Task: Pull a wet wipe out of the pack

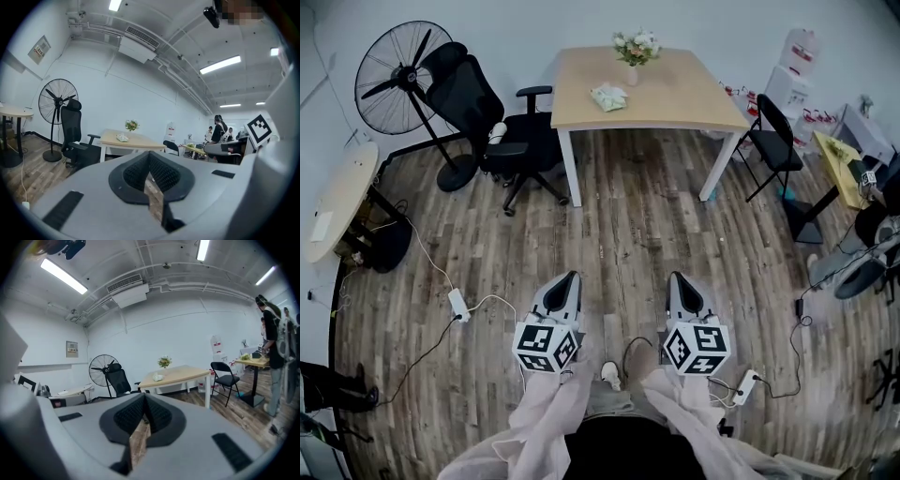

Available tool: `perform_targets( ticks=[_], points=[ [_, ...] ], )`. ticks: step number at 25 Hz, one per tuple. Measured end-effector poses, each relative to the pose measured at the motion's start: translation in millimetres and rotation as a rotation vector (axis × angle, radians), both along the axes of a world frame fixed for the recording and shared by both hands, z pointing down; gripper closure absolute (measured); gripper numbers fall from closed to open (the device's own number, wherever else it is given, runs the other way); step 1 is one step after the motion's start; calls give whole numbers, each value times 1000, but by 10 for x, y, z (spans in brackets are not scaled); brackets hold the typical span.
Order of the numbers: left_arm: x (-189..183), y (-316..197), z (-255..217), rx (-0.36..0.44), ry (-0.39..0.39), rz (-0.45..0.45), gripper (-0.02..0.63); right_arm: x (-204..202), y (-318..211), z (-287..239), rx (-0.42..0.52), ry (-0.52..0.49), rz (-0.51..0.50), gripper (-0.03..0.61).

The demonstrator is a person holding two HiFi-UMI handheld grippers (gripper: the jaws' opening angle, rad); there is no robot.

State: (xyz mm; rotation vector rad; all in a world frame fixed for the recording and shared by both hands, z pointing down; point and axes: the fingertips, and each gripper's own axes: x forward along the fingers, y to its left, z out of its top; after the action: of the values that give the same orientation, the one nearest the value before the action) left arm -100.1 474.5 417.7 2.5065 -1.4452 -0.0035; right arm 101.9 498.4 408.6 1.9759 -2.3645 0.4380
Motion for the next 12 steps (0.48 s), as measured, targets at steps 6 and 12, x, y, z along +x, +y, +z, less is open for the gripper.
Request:
perform_targets(
  ticks=[6, 12],
  points=[
    [-25, 99, 94, -13, -6, -3, 603, -17, 95, 50, 0, -11, 0, 568],
    [-14, 81, 103, -24, -5, 7, 603, -11, 83, 32, -7, -23, 11, 568]
  ],
)
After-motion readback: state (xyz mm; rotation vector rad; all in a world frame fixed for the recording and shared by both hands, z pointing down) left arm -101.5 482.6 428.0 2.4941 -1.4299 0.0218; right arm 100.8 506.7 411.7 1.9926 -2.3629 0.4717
